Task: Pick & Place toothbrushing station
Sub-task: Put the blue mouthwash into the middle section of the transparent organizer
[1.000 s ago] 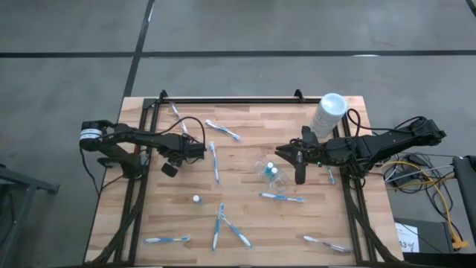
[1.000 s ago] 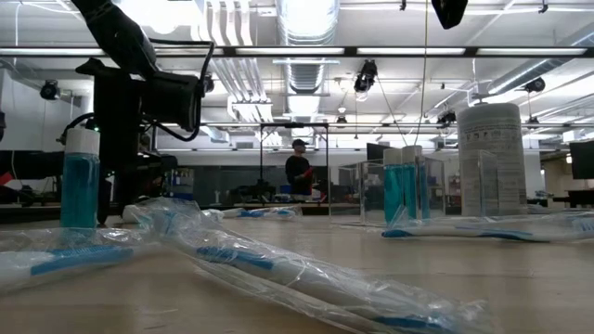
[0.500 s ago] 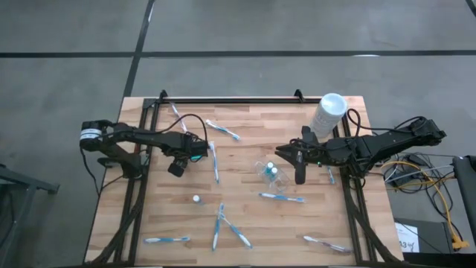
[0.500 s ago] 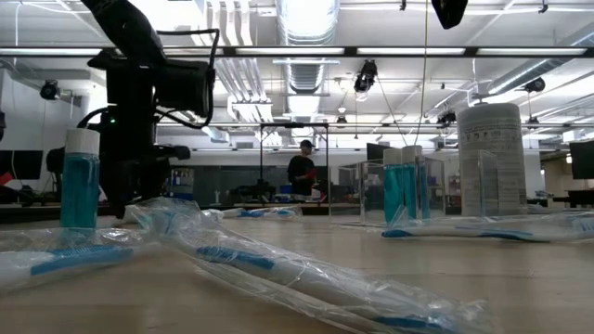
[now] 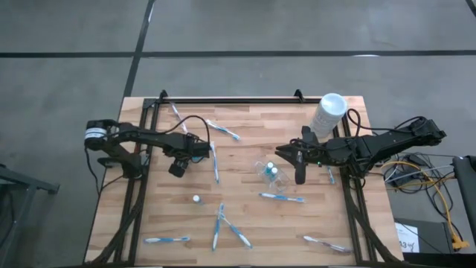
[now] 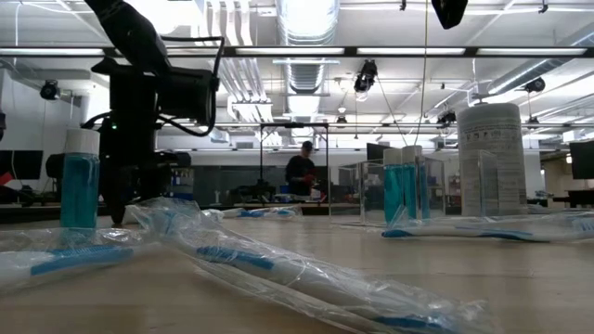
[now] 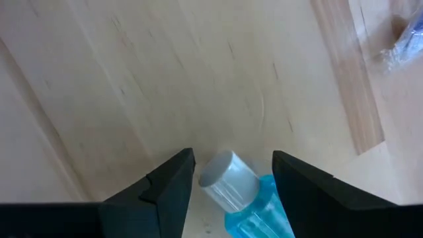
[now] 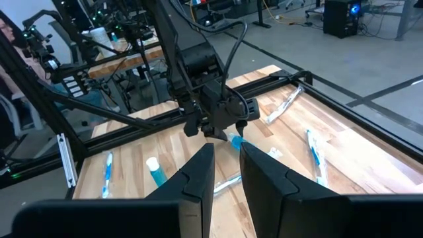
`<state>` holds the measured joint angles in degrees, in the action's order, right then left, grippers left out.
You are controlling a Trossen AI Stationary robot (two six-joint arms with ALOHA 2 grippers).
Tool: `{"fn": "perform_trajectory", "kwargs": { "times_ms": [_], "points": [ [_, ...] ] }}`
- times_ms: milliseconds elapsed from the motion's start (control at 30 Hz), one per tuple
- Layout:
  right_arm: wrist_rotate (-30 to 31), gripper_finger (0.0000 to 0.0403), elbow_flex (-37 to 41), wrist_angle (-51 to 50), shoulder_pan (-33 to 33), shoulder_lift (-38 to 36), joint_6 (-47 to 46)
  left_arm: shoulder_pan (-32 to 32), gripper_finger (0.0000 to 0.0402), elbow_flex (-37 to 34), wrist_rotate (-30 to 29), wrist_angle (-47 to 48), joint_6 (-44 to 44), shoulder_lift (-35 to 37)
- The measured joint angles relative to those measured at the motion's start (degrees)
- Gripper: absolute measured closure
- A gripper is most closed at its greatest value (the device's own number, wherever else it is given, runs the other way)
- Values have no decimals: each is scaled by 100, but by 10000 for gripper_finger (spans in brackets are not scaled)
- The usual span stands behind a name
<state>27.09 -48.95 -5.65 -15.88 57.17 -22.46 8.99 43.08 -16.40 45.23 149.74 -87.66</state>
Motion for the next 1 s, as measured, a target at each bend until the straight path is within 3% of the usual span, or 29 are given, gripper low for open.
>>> {"fn": "perform_trajectory", "kwargs": {
  "times_ms": [1000],
  "points": [
    [-2, 335, -2, 2, 2, 0, 0, 7, 188, 265, -443, 235, -71, 81]
  ]
}}
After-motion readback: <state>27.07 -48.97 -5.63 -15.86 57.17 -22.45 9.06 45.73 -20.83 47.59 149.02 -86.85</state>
